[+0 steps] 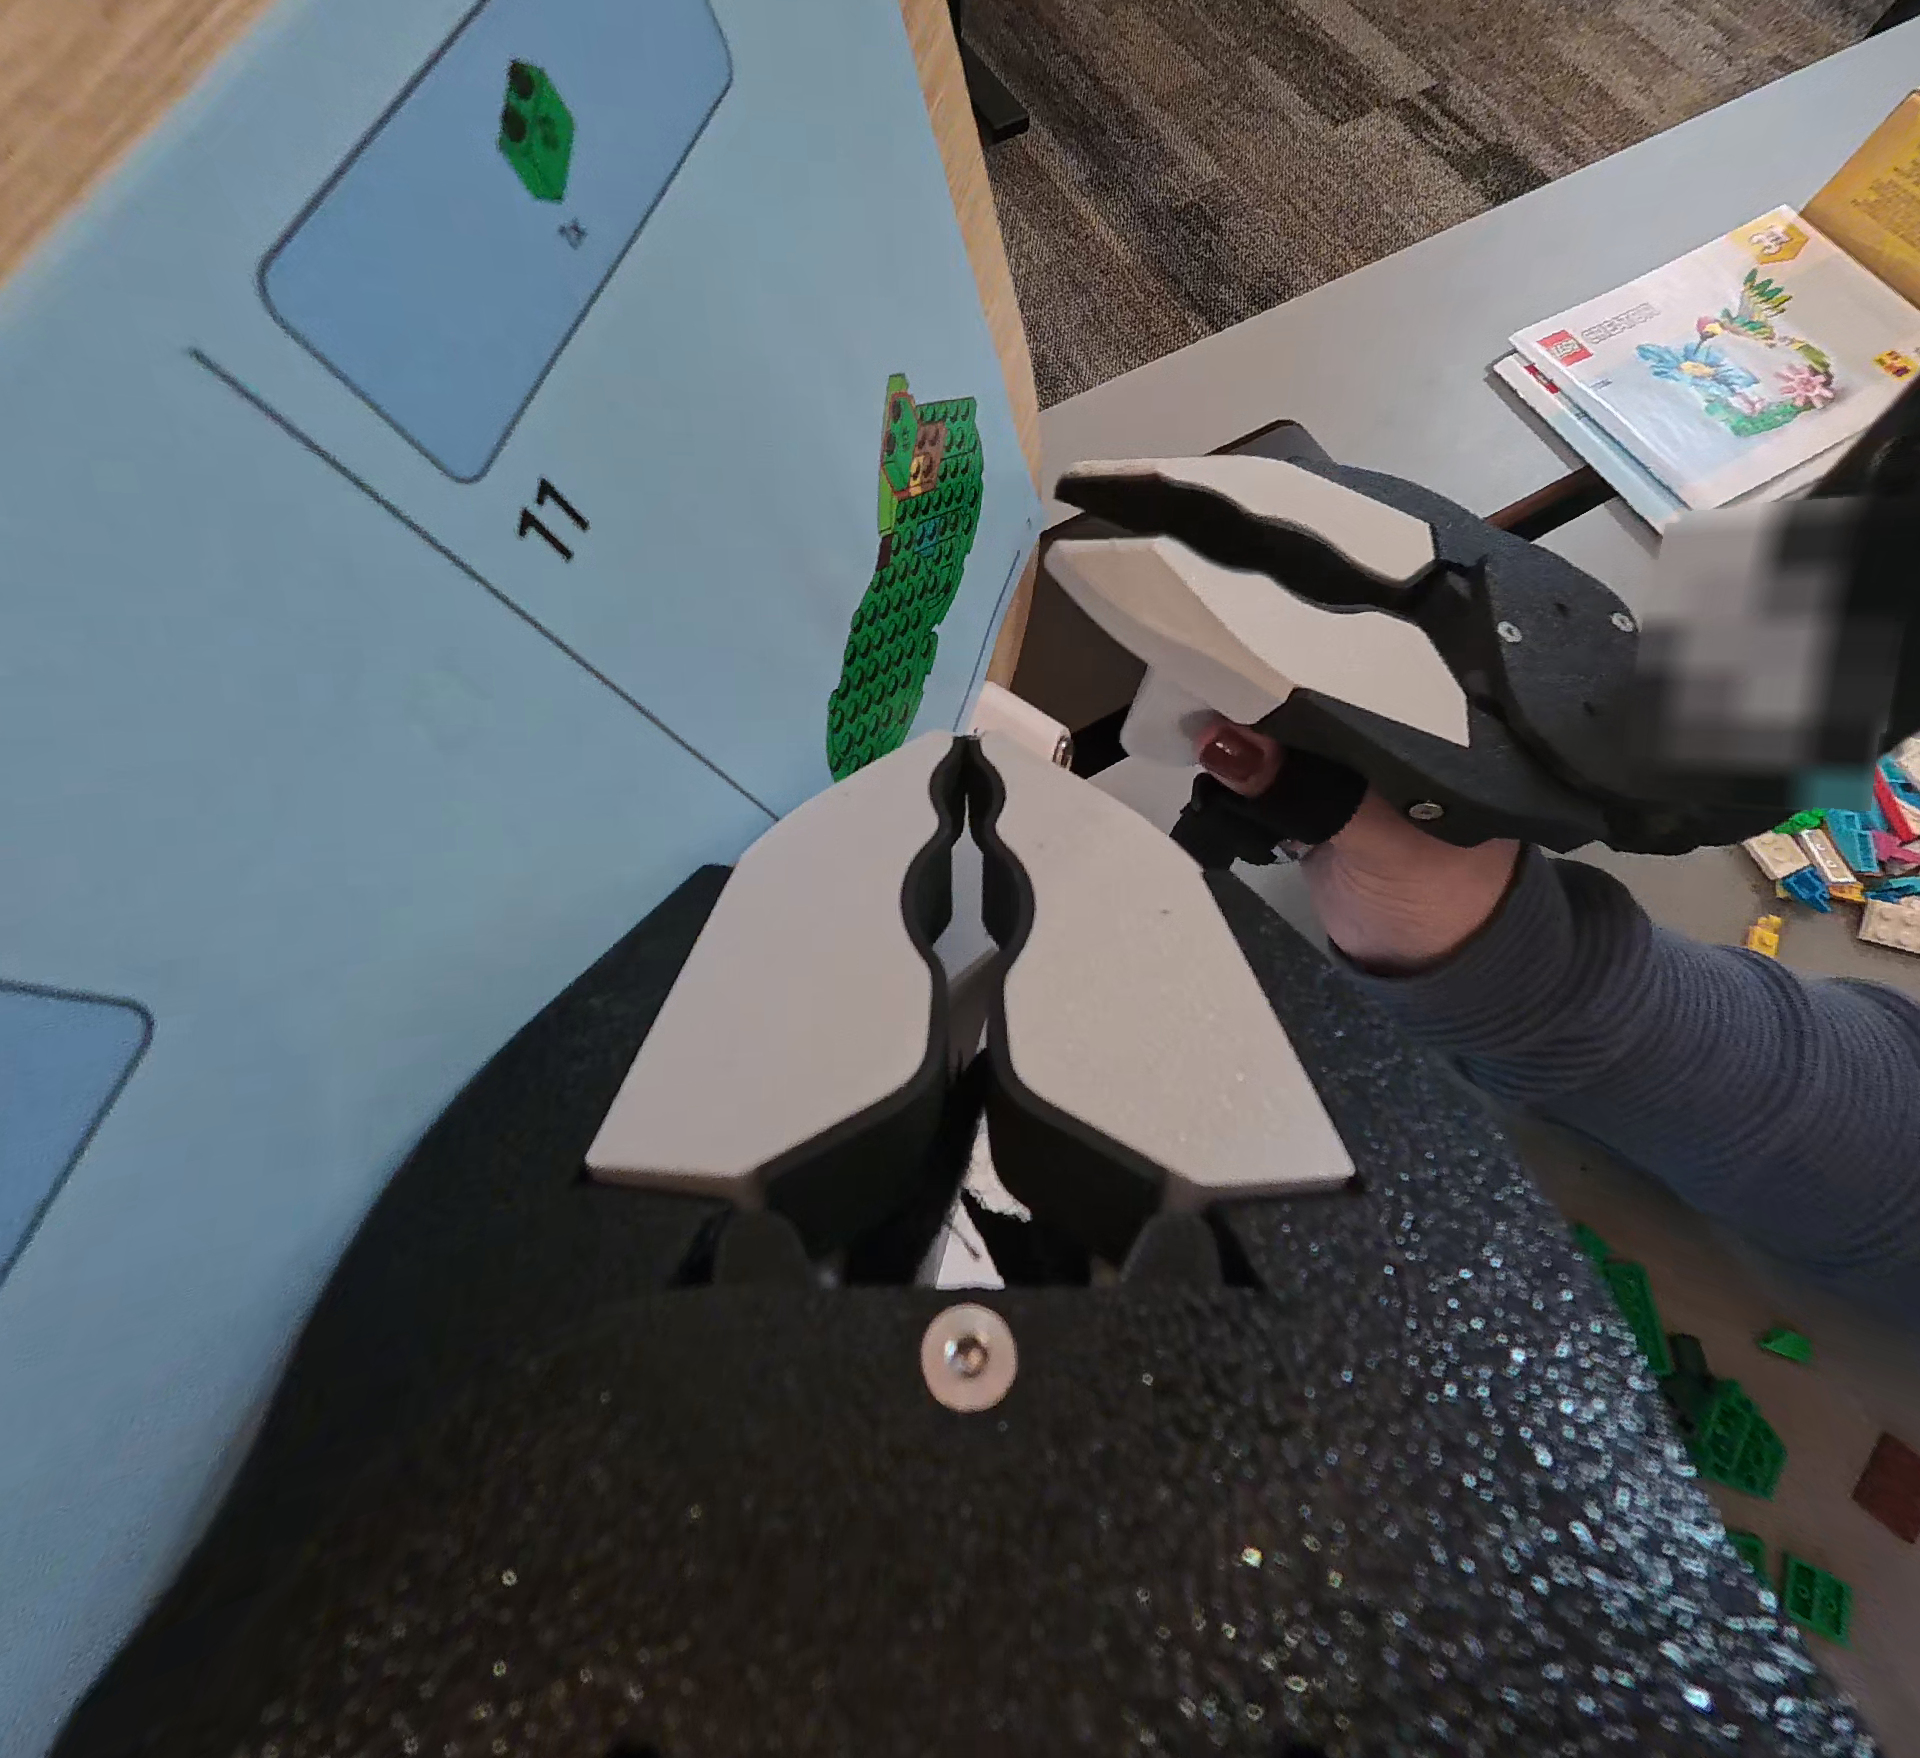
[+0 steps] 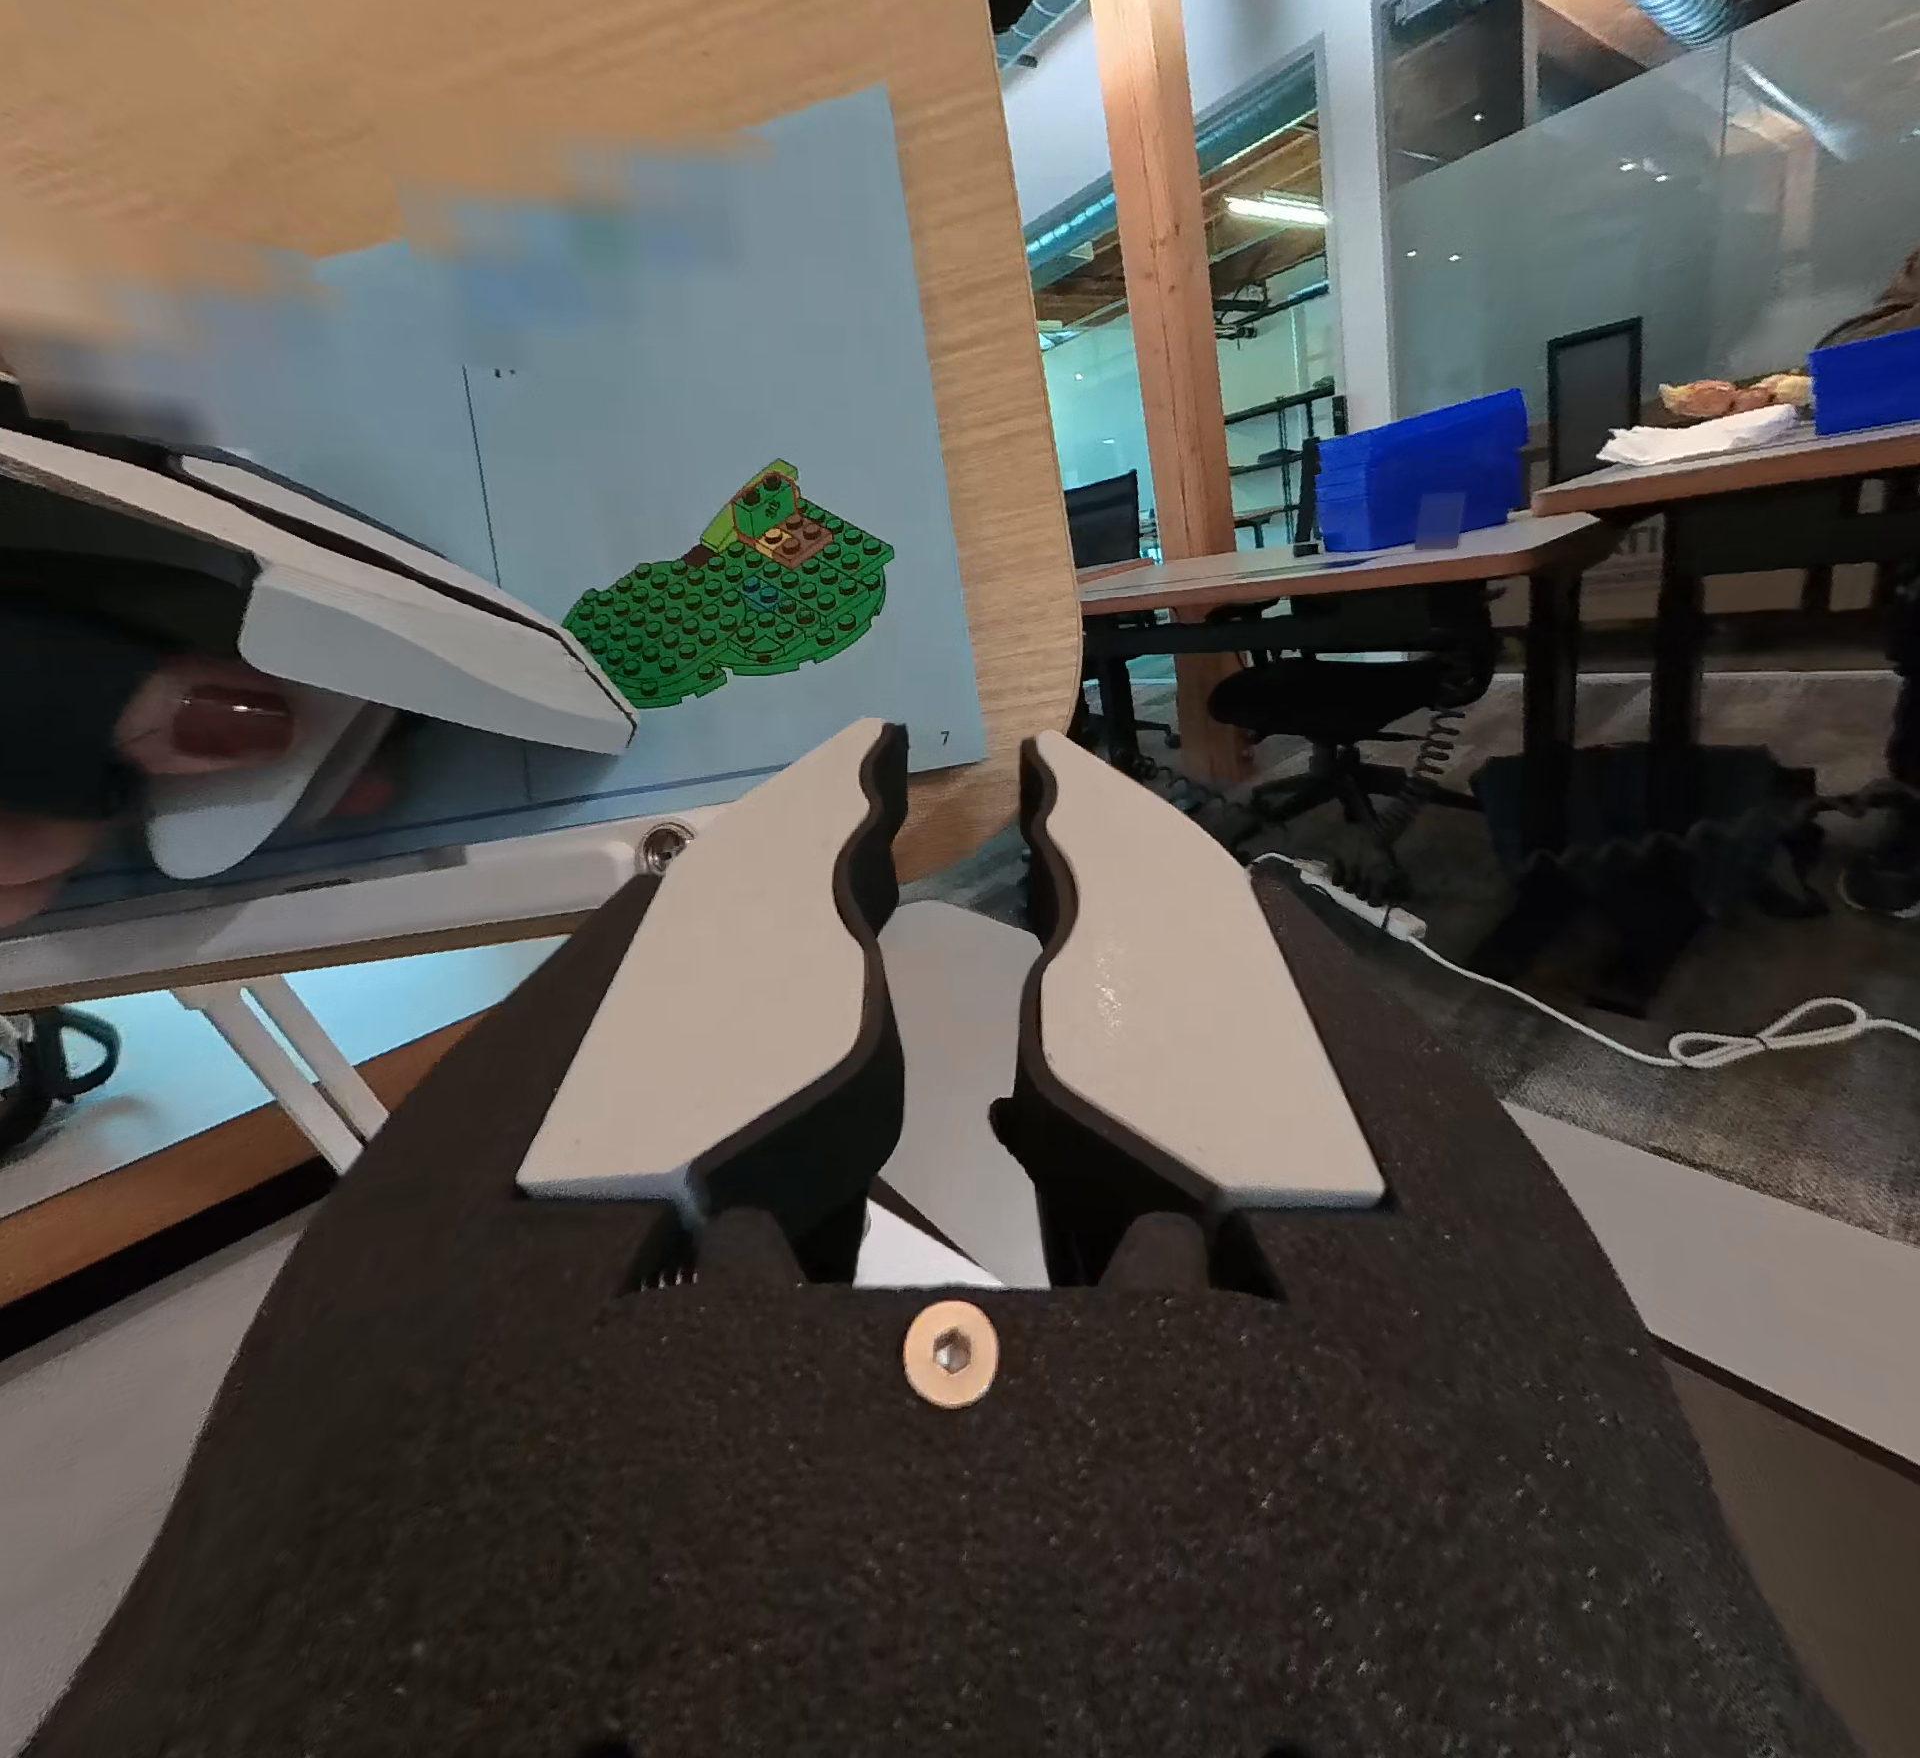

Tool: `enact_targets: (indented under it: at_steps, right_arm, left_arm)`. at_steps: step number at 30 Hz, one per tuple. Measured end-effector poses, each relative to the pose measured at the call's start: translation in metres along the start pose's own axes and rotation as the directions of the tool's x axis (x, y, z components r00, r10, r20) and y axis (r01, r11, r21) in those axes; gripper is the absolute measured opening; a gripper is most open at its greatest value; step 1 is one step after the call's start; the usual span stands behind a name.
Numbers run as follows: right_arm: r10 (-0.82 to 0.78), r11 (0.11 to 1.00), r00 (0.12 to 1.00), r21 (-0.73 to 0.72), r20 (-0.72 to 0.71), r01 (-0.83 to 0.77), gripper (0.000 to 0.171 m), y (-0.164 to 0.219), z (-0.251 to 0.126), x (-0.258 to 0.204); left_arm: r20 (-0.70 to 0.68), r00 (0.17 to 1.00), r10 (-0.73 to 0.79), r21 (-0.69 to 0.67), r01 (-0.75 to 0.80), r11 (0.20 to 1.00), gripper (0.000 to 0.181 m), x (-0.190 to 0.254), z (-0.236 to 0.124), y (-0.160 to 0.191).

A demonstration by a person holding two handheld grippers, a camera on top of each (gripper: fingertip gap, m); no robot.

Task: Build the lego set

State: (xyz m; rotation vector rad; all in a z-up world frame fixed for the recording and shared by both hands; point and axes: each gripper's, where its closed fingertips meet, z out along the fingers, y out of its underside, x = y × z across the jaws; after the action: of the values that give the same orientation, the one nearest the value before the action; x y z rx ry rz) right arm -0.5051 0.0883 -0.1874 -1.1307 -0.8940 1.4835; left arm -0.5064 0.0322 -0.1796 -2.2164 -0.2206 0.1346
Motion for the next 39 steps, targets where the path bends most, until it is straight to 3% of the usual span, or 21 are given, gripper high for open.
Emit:
enact_targets:
  at_steps: [9, 15, 20, 33, 36, 39]
  right_arm:
    - [0.028, 1.000, 0.997, 0.002, 0.071, -0.028, 0.021, 0.002, 0.002, -0.008]
    - [0.041, 0.996, 0.996, 0.072, 0.080, -0.047, 0.000, -0.006, -0.006, -0.005]
    - [0.021, 0.997, 0.996, 0.070, 0.083, -0.026, 0.000, -0.006, -0.006, -0.008]
    - [-0.261, 0.959, 0.953, 0.152, 0.156, 0.238, 0.000, -0.011, -0.013, -0.041]
    - [-0.290, 0.952, 0.939, 0.157, 0.185, 0.263, 0.000, -0.010, -0.014, -0.049]
    - [-0.297, 0.950, 0.934, 0.154, 0.200, 0.270, 0.000, -0.007, -0.013, -0.054]
  left_arm:
    - [-0.009, 1.000, 0.008, -0.009, -0.008, 1.000, 0.000, 0.002, 0.002, 0.003]
    - [-0.011, 1.000, 0.008, -0.011, -0.008, 1.000, 0.000, 0.002, 0.002, 0.004]
    - [-0.013, 1.000, 0.007, -0.012, -0.007, 1.000, 0.000, 0.003, 0.003, 0.004]
    - [-0.123, 0.992, 0.005, 0.151, 0.014, 0.988, 0.000, 0.023, -0.003, -0.023]
    - [-0.105, 0.994, 0.041, 0.149, -0.025, 0.988, 0.018, 0.024, -0.003, -0.026]
    - [-0.128, 0.990, 0.066, 0.140, -0.048, 0.989, 0.017, 0.028, -0.002, -0.027]
